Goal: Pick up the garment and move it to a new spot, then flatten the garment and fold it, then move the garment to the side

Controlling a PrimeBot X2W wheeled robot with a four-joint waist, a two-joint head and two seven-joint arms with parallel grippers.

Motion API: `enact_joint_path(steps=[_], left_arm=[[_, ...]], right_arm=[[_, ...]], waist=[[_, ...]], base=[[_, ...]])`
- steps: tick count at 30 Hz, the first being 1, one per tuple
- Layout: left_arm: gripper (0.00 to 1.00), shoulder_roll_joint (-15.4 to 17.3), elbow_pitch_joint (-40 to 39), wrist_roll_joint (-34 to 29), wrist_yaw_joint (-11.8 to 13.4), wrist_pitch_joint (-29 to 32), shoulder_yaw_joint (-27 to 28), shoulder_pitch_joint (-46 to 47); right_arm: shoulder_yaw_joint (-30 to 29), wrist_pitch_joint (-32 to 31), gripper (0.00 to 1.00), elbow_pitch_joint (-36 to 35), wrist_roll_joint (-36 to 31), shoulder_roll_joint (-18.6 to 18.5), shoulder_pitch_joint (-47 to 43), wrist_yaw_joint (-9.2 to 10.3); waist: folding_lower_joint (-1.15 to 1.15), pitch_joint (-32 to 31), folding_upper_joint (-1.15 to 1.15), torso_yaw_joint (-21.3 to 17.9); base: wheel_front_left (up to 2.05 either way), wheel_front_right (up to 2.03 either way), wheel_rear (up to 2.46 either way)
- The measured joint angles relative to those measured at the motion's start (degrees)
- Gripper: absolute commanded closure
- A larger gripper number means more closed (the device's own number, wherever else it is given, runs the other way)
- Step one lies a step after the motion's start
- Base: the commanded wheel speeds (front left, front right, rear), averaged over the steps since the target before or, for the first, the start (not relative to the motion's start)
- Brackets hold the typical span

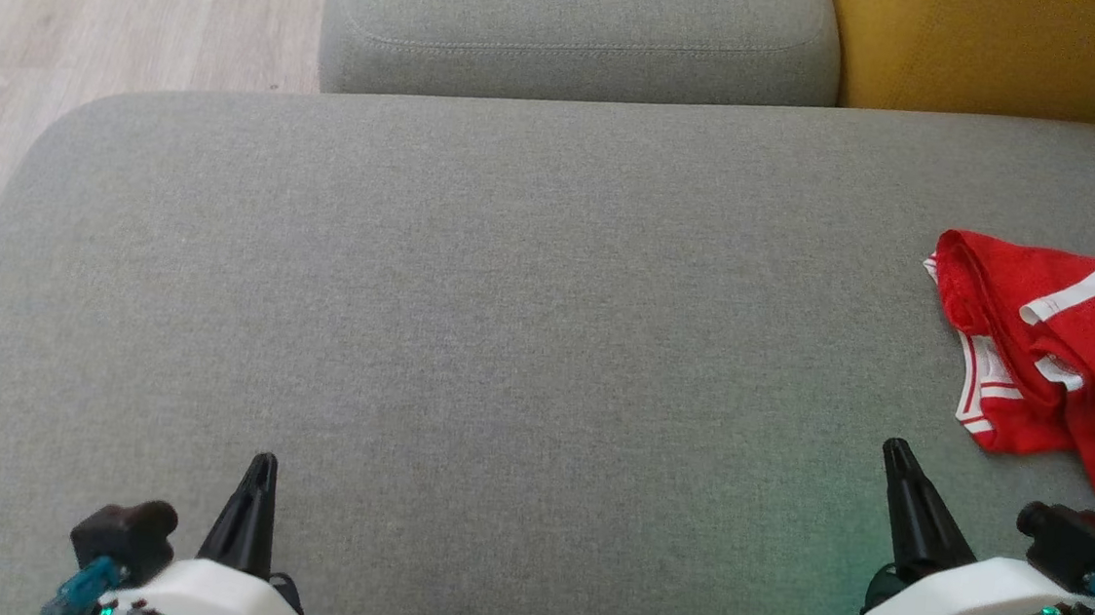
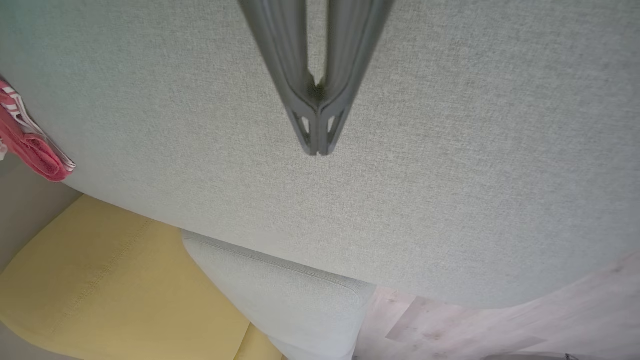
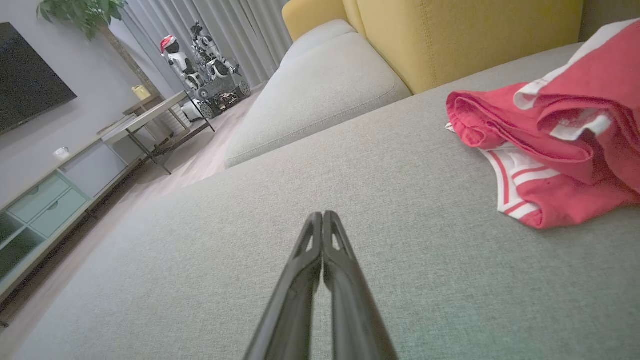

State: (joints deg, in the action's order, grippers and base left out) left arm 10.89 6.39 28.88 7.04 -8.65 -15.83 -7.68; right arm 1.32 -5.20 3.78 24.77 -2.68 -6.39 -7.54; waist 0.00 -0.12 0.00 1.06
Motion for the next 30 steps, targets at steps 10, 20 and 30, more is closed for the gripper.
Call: enact_joint_path(steps=[10, 20, 30], left_arm=[[1.00, -0.37, 1.19, 6.54, -1.18, 1.08, 1.66, 1.14], [1.00, -0.92, 1.93, 12.96, -2.59, 2.10, 3.12, 1.84], [1.00, -1.74, 2.88, 19.40, -4.03, 3.54, 4.63, 2.55]], right_arm=[[-0.31, 0.13, 1.00, 1.13, 6.88, -0.07, 0.53, 0.00], [-0.91, 0.14, 1.00, 2.33, 13.71, -0.13, 1.47, 0.00], [-1.51, 0.15, 1.00, 3.36, 20.48, -0.21, 2.62, 0.00]], waist=[[0.00, 0.03, 0.00, -0.11], [0.00, 0.06, 0.00, -0.21], [0.00, 0.09, 0.00, -0.31]], base=[[0.00, 0.00, 0.00], [0.00, 0.00, 0.00], [0.00, 0.00, 0.00]])
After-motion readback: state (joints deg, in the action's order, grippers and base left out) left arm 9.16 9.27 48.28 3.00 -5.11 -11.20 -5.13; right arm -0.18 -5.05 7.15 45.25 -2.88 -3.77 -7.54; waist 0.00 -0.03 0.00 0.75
